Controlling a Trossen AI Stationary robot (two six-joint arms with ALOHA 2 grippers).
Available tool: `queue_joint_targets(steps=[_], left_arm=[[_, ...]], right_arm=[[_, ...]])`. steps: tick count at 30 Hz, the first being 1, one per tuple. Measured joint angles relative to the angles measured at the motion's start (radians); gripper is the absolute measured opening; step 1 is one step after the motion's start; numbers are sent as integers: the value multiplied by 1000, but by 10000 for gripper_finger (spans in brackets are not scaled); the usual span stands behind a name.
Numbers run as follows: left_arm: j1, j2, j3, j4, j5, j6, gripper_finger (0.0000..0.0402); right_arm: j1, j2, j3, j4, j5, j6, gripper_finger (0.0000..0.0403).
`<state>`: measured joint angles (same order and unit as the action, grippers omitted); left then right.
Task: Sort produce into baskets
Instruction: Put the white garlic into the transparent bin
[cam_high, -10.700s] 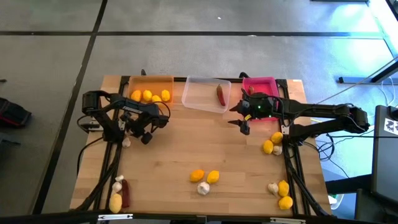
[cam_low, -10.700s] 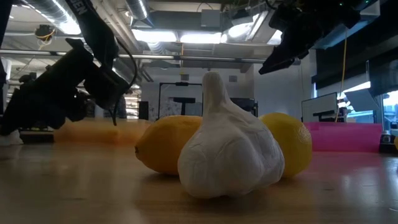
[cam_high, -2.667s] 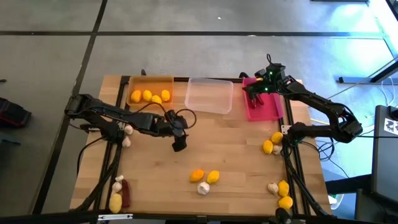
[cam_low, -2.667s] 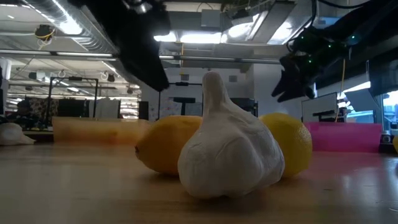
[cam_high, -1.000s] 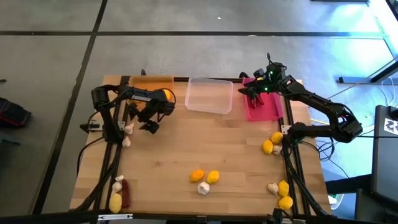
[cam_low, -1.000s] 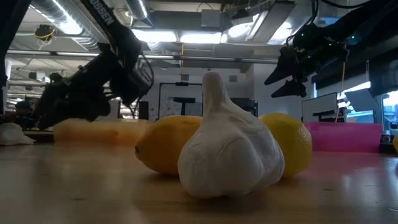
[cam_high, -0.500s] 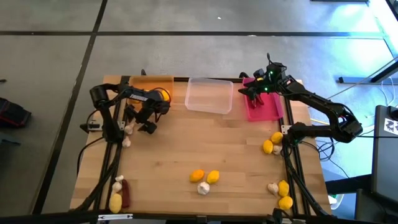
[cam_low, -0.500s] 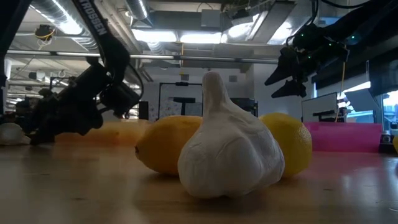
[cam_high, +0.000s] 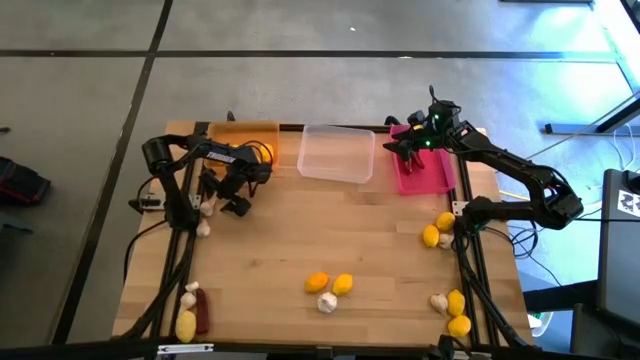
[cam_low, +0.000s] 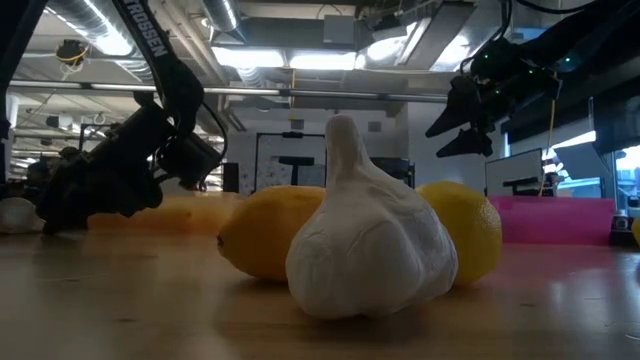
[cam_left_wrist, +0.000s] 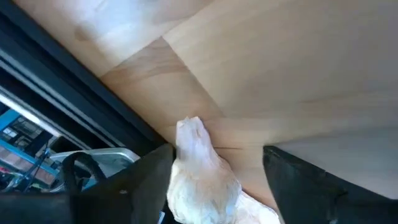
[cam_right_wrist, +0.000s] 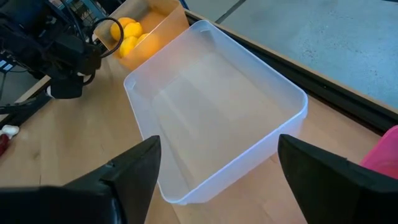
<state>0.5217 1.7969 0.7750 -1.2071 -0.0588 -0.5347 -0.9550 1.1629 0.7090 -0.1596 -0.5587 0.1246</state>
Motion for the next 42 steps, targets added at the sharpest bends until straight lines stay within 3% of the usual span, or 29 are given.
queue_joint_targets(steps=[11, 21, 25, 35, 42], left_arm=[[-1, 3, -2, 22, 29, 48, 104], [-53, 0, 8, 1, 8, 52, 21], [-108, -45, 41, -30, -21, 36, 9], [-234, -262, 138, -71, -28, -56, 16], [-322, -429, 193, 53, -80, -128, 17]], right_arm=[[0, 0, 0, -1, 0, 0, 317], [0, 0, 0, -18, -45, 13, 317], [0, -8, 0, -19, -101, 21, 317], [0, -106, 0, -11, -100, 20, 317], [9, -173, 0, -48, -149, 47, 317]])
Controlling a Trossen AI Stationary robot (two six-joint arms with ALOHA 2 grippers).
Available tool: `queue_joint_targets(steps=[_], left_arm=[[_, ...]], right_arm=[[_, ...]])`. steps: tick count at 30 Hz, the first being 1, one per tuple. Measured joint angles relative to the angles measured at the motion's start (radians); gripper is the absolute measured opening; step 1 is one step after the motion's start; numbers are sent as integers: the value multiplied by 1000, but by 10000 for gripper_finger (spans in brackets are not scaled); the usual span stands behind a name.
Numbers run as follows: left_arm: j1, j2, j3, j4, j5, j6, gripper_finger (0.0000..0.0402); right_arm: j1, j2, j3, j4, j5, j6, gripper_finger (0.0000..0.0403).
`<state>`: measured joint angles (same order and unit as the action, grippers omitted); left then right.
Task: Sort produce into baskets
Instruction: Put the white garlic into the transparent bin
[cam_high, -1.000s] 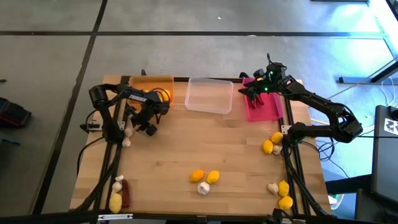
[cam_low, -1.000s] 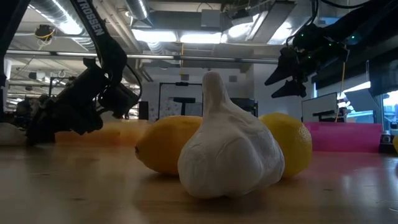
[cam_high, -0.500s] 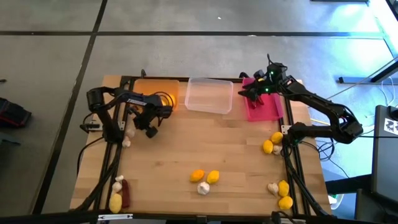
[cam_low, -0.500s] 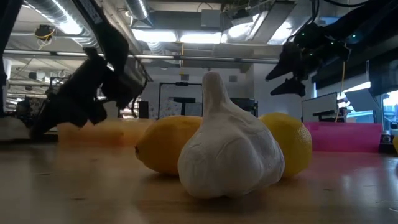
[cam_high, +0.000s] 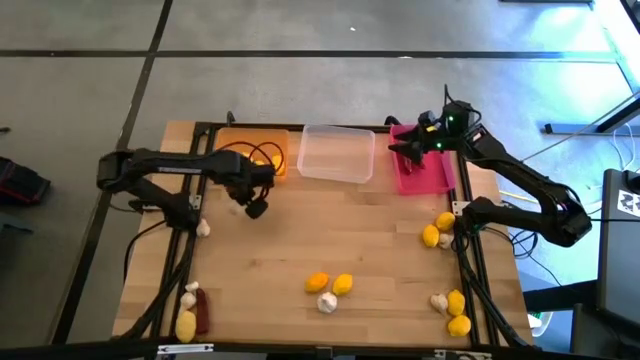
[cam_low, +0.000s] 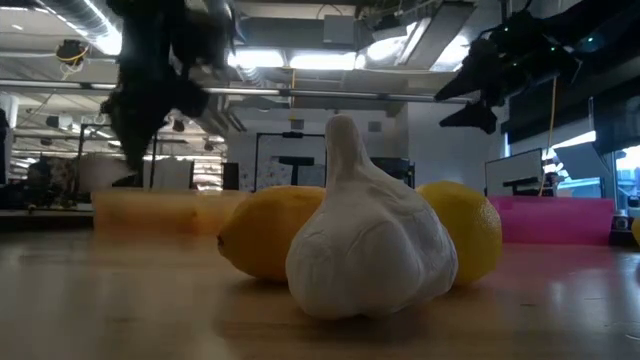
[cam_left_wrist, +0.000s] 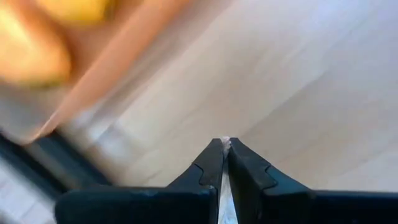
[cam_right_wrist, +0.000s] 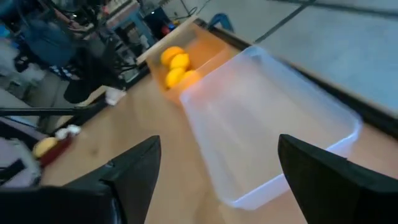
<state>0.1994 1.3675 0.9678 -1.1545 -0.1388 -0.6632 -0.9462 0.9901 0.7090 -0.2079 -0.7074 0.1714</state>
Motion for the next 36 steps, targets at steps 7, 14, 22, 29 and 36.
queue_joint_targets(steps=[7, 14, 22, 29, 36], left_arm=[[-93, -82, 7, 375, -66, 100, 17], [-157, -38, -25, 819, -121, 411, 17], [-168, 114, -48, 1069, -122, 517, 17], [-178, 308, -48, 1301, -122, 614, 17], [-177, 470, -49, 1521, -135, 652, 17]], right_arm=[[175, -6, 0, -36, 14, -31, 317], [384, -6, 0, -36, 164, -68, 317], [531, -4, -23, -27, 369, -119, 317], [600, -4, -168, 177, 385, -131, 317], [641, -3, -334, 436, 386, -126, 317]])
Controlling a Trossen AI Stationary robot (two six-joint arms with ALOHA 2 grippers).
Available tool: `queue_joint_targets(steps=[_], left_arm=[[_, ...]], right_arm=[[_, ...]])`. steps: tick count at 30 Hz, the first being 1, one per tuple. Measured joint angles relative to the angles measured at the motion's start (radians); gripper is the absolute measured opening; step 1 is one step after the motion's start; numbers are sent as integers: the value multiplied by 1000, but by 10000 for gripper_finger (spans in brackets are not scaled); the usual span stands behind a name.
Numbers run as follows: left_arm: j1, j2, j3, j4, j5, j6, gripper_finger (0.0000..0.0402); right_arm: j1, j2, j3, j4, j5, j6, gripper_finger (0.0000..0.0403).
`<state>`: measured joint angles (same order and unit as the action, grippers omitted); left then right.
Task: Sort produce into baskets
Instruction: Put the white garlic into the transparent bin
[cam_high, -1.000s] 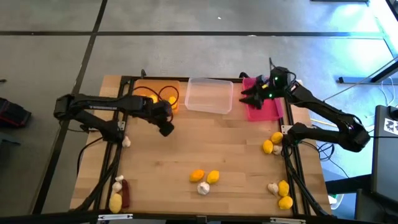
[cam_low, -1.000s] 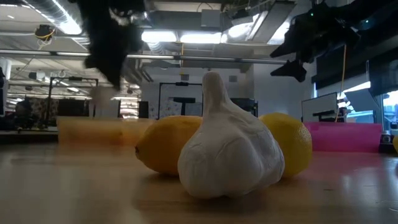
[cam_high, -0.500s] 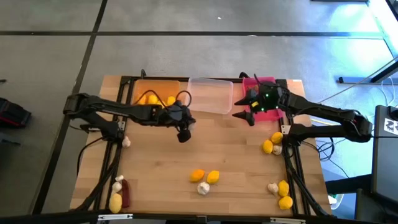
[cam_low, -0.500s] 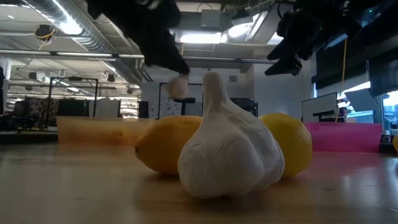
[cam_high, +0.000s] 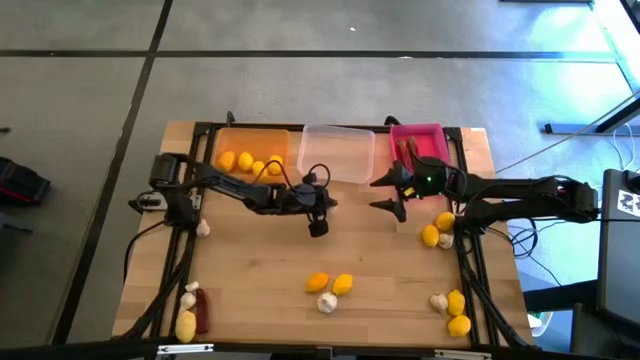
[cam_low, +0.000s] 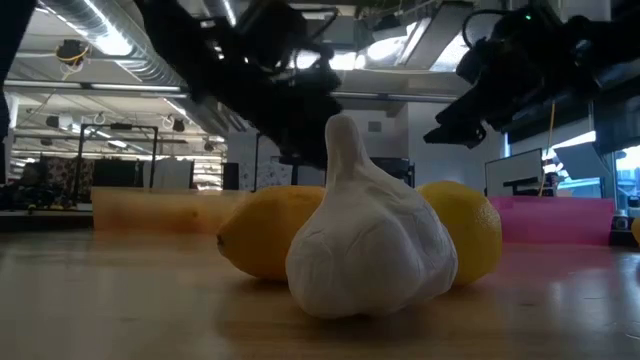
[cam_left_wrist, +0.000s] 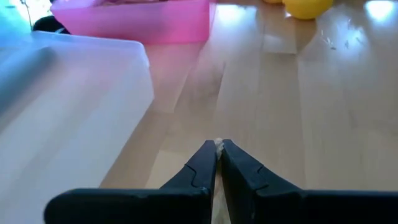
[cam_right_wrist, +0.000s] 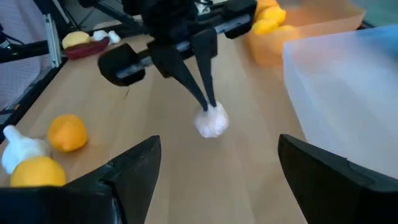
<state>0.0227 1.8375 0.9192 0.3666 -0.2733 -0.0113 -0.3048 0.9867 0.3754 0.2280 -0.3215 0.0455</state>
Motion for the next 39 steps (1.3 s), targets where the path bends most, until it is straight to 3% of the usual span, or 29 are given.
queue_joint_targets(steps=[6, 17, 28, 32, 39], left_arm=[[5, 38, 0, 30, 20, -30, 18], [18, 37, 2, -102, 25, -118, 21], [7, 25, 3, -102, 26, -122, 148], [-15, -22, 11, -113, 27, -121, 163], [-29, -114, 11, -281, -16, -115, 158]], right_arm=[[-2, 0, -35, 0, 33, -1, 317], [-2, 69, -38, 14, 70, -5, 317], [-3, 203, -38, 148, 86, -22, 317], [-3, 247, -37, 184, 85, -20, 317], [-3, 294, -37, 196, 83, -15, 317]])
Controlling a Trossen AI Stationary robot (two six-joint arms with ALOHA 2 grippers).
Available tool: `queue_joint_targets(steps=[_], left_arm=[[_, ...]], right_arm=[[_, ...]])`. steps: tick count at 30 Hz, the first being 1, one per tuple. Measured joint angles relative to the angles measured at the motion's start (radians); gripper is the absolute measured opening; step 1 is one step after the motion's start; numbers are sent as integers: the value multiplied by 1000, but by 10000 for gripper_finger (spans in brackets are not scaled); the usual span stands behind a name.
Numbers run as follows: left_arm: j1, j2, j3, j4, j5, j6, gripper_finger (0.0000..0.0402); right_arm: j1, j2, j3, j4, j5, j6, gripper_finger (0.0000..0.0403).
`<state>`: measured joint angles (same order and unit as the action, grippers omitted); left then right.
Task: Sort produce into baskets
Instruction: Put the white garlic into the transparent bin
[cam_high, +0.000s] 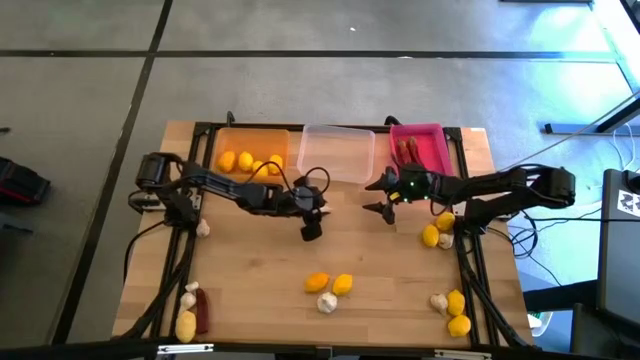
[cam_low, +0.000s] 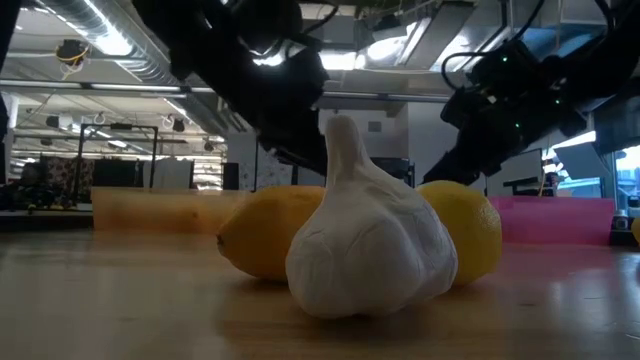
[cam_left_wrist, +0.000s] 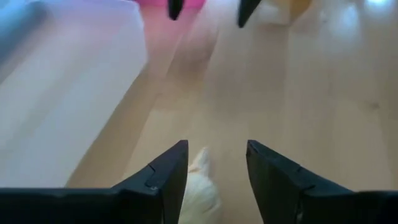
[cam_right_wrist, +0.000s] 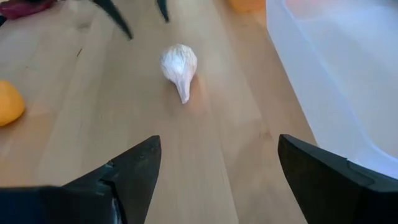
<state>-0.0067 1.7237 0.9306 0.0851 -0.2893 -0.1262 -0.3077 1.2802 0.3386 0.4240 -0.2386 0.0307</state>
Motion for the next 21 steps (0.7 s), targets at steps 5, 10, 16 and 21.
queue_joint_targets(steps=[5, 10, 16, 21], left_arm=[[25, 19, 0, -30, -28, -43, 171], [35, 27, 0, -56, -28, -126, 230], [32, 29, -8, -67, 11, -137, 289], [43, 53, -35, -23, 20, -121, 294]], right_arm=[[0, 9, 0, 1, -1, 14, 317], [0, 9, 0, 1, -8, 17, 317], [0, 9, 0, 0, -9, 17, 317], [0, 9, 0, -1, -8, 17, 317]])
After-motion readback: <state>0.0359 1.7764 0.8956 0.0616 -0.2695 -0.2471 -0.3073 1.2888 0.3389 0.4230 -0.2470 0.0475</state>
